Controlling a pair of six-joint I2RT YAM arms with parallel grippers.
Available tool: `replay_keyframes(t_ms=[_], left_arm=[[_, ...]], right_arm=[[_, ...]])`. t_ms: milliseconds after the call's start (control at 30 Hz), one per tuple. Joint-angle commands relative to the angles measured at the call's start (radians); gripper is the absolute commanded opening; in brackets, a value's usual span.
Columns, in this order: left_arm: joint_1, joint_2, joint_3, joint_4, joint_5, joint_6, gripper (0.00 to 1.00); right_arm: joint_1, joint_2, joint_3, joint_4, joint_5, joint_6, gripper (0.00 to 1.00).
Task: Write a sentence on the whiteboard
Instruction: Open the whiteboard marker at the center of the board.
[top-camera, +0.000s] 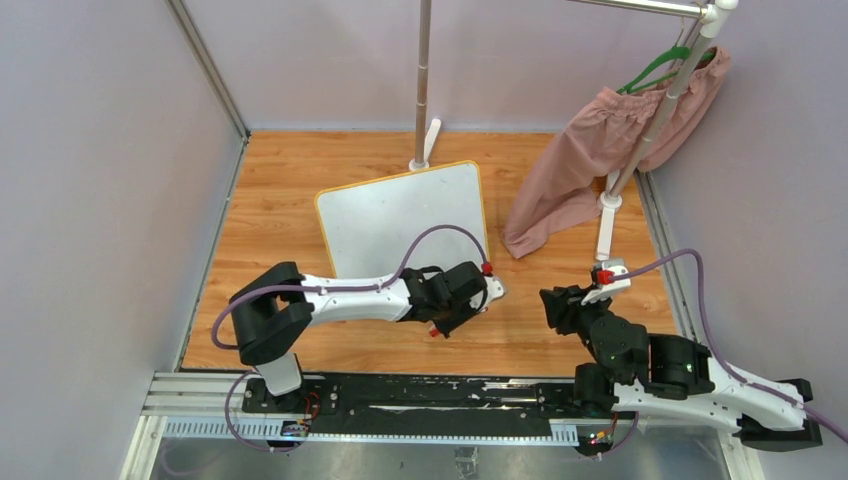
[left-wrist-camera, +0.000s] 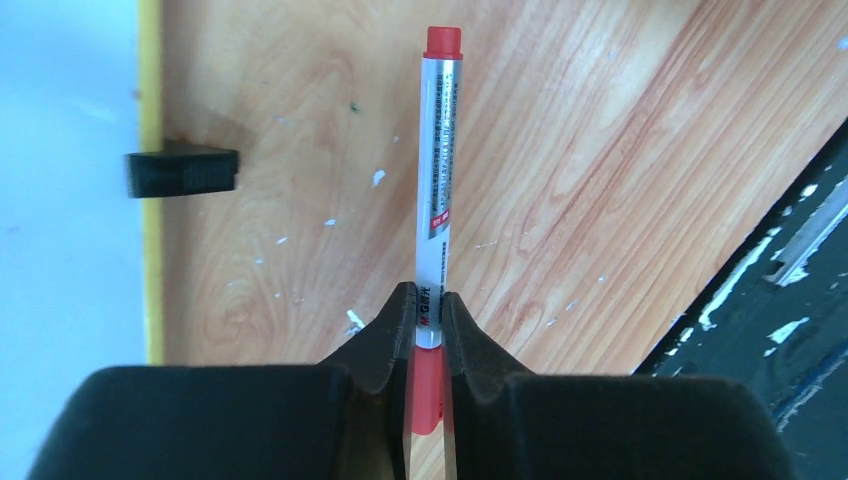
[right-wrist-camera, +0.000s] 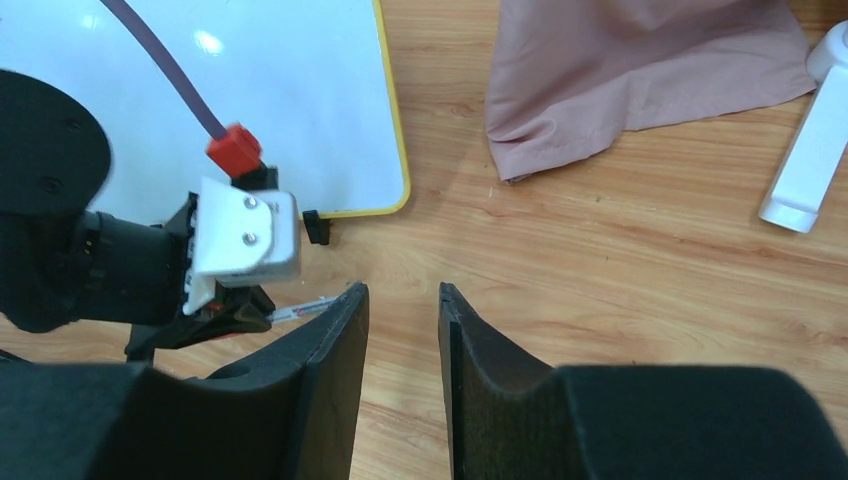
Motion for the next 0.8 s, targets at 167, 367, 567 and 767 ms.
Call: replay_keyframes(t_ms=[167,367,567,767], left_arm=[[-0.001,-0.187,-0.069,0.064,-0.121,-0.099,0.00],[-0.001,-0.408,-0.150,0.131,-0.162,-0.186,0.00],[-0.001,-0.629,-0.189,0.155,-0.229,-0.238,0.00],[-0.001,-0.832,-0.245,0.235,-0.190,-0.271,0.00]], right_arm=[[0.004,0.056,-0.033,0.014,-0.071,0.163,0.41],[-0.013,0.153,-0.021,0.146,-0.186,0.130,0.45],[-0.085,0.281,0.028,0.349,-0.395,0.038,0.50],[-0.141,0.308,0.005,0.664,-0.629,0.012,0.56]])
